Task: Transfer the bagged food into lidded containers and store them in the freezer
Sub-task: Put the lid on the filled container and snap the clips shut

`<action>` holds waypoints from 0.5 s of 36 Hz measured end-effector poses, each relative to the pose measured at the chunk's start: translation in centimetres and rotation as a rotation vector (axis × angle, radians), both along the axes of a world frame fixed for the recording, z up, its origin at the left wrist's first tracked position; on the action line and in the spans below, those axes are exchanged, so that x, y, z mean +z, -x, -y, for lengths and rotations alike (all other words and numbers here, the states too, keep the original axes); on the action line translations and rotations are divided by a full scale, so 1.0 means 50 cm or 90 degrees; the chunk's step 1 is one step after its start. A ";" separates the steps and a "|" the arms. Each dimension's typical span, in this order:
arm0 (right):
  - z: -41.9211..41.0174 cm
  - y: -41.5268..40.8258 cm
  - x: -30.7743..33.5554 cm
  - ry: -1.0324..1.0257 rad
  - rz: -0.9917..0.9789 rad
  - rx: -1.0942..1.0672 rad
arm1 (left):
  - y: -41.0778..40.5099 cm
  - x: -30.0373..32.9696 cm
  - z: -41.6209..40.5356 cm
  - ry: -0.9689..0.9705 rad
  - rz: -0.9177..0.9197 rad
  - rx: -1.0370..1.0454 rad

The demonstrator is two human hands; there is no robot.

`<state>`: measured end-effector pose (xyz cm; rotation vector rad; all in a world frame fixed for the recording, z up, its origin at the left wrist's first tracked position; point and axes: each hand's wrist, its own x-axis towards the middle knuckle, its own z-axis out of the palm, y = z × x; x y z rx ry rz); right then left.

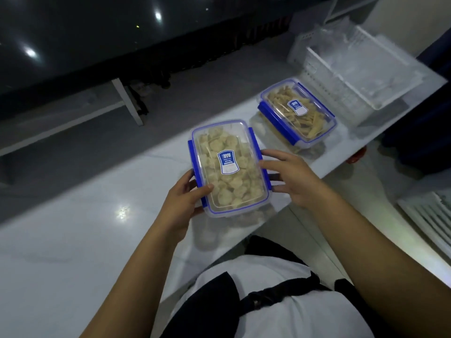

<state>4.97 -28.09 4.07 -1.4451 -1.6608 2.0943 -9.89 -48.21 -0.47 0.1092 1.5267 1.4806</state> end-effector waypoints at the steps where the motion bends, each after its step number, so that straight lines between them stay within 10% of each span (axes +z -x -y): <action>1: 0.006 -0.026 0.012 0.021 -0.014 -0.022 | -0.006 0.007 0.006 -0.011 -0.005 -0.020; 18: -0.006 -0.458 0.092 0.143 -0.189 -0.355 | -0.202 0.088 -0.194 -0.142 0.075 -0.374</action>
